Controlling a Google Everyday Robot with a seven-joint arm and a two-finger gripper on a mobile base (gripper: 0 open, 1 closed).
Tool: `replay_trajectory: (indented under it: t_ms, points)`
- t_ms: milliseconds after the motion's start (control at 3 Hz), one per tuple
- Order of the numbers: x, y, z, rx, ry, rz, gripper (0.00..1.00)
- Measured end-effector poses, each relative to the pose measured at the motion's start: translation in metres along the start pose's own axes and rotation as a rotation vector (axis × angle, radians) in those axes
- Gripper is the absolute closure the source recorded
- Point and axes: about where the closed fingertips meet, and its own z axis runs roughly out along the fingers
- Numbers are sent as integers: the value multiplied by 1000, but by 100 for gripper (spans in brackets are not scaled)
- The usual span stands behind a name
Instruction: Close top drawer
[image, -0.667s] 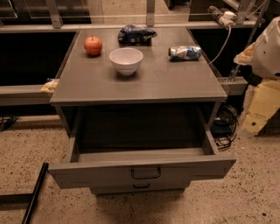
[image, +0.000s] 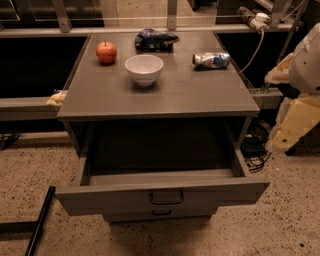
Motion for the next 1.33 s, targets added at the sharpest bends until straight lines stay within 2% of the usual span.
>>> replay_trajectory:
  t_ms: [333,667,1000,1333]
  points:
    - [8,10,20,11,-60,-6,42]
    - [22,25,65,7,-134,5,65]
    - [37,52,120,-61,-207,25,88]
    - [37,55,123,-66,-208,23,100]
